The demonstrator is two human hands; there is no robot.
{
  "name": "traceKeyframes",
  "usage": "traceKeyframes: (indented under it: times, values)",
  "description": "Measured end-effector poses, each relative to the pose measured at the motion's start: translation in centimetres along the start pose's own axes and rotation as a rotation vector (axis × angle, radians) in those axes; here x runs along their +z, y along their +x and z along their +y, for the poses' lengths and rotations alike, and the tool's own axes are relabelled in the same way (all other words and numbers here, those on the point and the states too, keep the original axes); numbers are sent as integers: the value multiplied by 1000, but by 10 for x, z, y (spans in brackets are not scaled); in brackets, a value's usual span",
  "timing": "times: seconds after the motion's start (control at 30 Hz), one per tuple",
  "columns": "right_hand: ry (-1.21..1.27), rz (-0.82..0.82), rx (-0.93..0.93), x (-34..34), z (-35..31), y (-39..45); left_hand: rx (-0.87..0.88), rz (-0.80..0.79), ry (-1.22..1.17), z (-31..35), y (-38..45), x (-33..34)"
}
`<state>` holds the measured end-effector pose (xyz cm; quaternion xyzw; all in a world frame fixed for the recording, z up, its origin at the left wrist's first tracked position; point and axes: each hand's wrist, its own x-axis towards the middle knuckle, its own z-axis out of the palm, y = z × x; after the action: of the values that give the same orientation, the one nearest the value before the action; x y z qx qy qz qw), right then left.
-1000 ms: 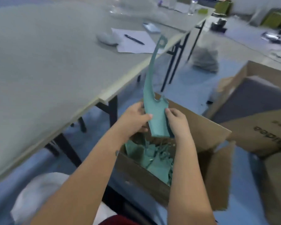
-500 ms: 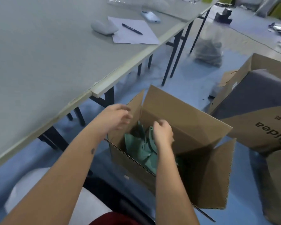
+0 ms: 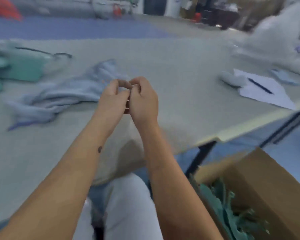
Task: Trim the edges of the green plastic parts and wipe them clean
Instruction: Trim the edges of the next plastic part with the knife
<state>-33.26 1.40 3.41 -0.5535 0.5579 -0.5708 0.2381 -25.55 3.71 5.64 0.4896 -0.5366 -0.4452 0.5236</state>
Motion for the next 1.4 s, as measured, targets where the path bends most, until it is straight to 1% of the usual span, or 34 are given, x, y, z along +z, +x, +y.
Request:
traceKeyframes:
  times: [0.07, 0.13, 0.23, 0.3, 0.37, 0.47, 0.53, 0.6, 0.63, 0.67, 0.73, 0.8, 0.83, 0.87, 0.9, 0.97, 1.0, 1.07, 1.13, 1.17, 1.23, 1.27, 1.33, 1.37, 1.4]
  values:
    - [-100, -204, -21, 43, -12, -1, -25, 127, 39, -7, 0, -52]
    - [-210, -353, -82, 79, -19, -2, -50, 234, 70, -17, -4, -99]
    - [-382, -473, -185, 119, -22, 4, -70, 389, 119, -32, -11, -156]
    - [-561, -528, -236, 137, -21, 13, -79, 507, 248, -44, -11, -189]
    - [-723, -568, -221, 150, -18, 22, -143, 580, 412, -54, -8, -213]
    - [-823, -530, -238, 161, -15, 29, -232, 554, 653, -64, 5, -222]
    - [-777, -474, -288, 163, -18, 35, -205, 467, 722, -61, 22, -216]
    - [-682, -414, -299, 162, -24, 49, -122, 328, 612, -53, 42, -204]
    - [-616, -371, -266, 159, -27, 59, -86, 267, 517, -50, 52, -197]
    - [-517, -307, -190, 154, -30, 70, -63, 223, 432, -49, 60, -189]
    - [-299, -102, -35, 142, -39, 96, -40, 172, 292, -49, 73, -176]
    - [-113, 86, 0, 129, -49, 123, -43, 136, 217, -55, 80, -171]
    - [-56, 119, -5, 124, -54, 136, -62, 135, 214, -59, 81, -172]
    - [-49, 107, -9, 120, -58, 146, -83, 147, 226, -63, 82, -175]
    - [-110, 79, 0, 118, -60, 155, -92, 167, 241, -67, 82, -179]
    - [-330, 41, 40, 120, -58, 159, -85, 207, 280, -72, 80, -186]
    - [-414, 30, 46, 123, -57, 153, -81, 223, 281, -73, 78, -189]
    - [-502, -22, 25, 136, -53, 128, -90, 257, 206, -72, 72, -193]
    - [-576, -164, 3, 152, -47, 99, -117, 316, 115, -70, 65, -202]
    - [-610, -254, 7, 160, -44, 86, -116, 362, 131, -68, 62, -210]
    - [-670, -395, 19, 171, -37, 66, -81, 512, 294, -65, 55, -234]
    - [-708, -418, 6, 172, -33, 60, -44, 615, 388, -65, 50, -248]
    - [-810, -374, -35, 168, -22, 49, 6, 790, 615, -69, 40, -280]
    - [-864, -350, -46, 164, -17, 47, -33, 848, 742, -72, 35, -294]
    - [-919, -352, -48, 161, -13, 45, -127, 883, 838, -75, 31, -306]
